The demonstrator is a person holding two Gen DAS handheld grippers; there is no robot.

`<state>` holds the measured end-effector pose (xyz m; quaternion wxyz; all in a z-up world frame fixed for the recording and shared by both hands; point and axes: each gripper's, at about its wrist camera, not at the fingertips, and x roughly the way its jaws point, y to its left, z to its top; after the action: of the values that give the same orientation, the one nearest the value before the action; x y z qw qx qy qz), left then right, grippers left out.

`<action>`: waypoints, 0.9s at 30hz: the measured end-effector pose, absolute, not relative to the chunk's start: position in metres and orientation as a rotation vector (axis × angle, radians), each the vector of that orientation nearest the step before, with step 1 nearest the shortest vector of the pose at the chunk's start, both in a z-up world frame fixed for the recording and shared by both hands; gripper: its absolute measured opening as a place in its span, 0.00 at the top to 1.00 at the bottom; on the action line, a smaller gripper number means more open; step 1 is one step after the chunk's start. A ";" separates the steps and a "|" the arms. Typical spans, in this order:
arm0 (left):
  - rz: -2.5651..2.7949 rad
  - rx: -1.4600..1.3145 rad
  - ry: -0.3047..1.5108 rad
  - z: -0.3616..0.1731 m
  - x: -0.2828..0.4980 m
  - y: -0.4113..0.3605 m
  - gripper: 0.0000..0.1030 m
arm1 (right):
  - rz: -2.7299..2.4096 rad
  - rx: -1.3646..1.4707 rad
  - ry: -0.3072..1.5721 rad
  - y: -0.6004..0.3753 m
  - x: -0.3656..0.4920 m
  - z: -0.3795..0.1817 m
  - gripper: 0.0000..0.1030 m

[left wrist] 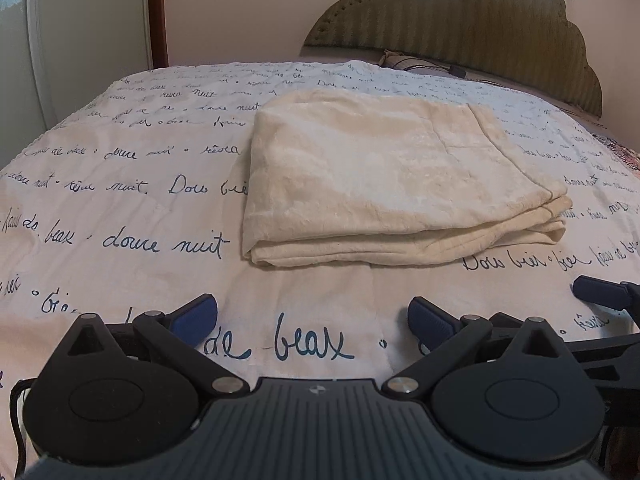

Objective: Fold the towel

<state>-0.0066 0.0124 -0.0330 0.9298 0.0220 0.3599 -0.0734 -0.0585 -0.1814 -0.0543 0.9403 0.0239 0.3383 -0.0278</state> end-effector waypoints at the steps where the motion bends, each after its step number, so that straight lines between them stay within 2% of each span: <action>1: -0.147 0.048 0.733 -0.035 -0.007 0.012 0.00 | -0.060 0.042 0.688 -0.181 -0.059 -0.055 0.00; 8: -0.123 0.042 0.674 -0.043 -0.013 0.010 0.00 | -0.073 0.009 0.674 -0.177 -0.060 -0.058 0.00; 27: -0.123 0.033 0.672 -0.044 -0.011 0.011 0.00 | -0.072 0.013 0.672 -0.177 -0.060 -0.059 0.00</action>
<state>-0.0112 0.0114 -0.0445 0.9421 0.0164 0.3293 -0.0605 -0.0601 -0.1769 -0.0586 0.9434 0.0064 0.3297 -0.0354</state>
